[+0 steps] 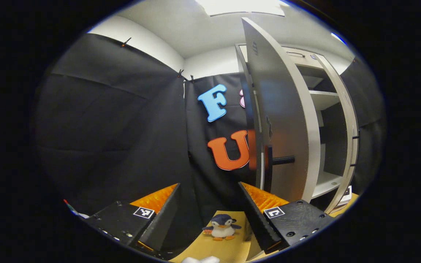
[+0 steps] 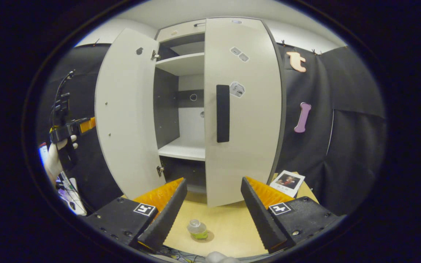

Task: Grasp the bottle in the cabinet with the left hand and place it on the coaster, then close the right door with the right hand and the left door with the left hand.

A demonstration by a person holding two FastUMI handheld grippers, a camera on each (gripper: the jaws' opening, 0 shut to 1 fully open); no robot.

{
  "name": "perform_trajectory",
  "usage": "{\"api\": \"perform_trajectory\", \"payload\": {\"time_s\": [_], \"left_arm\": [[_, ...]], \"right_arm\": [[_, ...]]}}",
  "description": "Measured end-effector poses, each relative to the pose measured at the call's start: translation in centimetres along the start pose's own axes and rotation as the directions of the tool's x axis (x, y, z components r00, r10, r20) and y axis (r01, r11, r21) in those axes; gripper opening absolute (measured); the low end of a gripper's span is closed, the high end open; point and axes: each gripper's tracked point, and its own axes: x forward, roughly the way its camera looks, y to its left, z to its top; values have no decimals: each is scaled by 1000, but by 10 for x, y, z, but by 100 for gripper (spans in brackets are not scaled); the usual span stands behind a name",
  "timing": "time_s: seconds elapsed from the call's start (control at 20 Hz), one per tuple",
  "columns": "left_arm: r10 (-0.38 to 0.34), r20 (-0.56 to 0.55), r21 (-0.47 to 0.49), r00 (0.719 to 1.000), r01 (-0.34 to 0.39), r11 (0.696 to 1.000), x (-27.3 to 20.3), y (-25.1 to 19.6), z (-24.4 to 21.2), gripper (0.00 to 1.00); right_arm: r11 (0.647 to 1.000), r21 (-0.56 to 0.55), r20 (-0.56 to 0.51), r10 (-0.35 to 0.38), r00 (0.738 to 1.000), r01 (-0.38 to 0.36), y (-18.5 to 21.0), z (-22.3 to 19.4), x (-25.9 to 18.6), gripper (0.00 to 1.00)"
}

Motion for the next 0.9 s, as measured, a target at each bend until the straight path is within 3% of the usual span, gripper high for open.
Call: {"api": "perform_trajectory", "payload": {"time_s": [0.35,0.4,0.5,0.7,0.9], "left_arm": [[1,-4,11,1000,-1,1000,-4,-8,2,95],[7,-6,11,1000,-7,1000,-4,-9,2,85],[2,-12,8,1000,-1,1000,-7,-17,3,89],[-34,-11,10,999,34,999,-14,-46,6,89],[-71,-7,-5,997,71,997,-17,-80,10,89]], "right_arm": [[999,3,-10,43,999,-43,3,-2,7,98],[999,3,-10,49,999,-49,1,-2,7,95],[998,1,-5,55,998,-55,-3,0,6,95],[998,10,-11,60,998,-60,-16,-2,6,100],[998,-1,-18,57,998,-57,-31,1,3,98]]}}
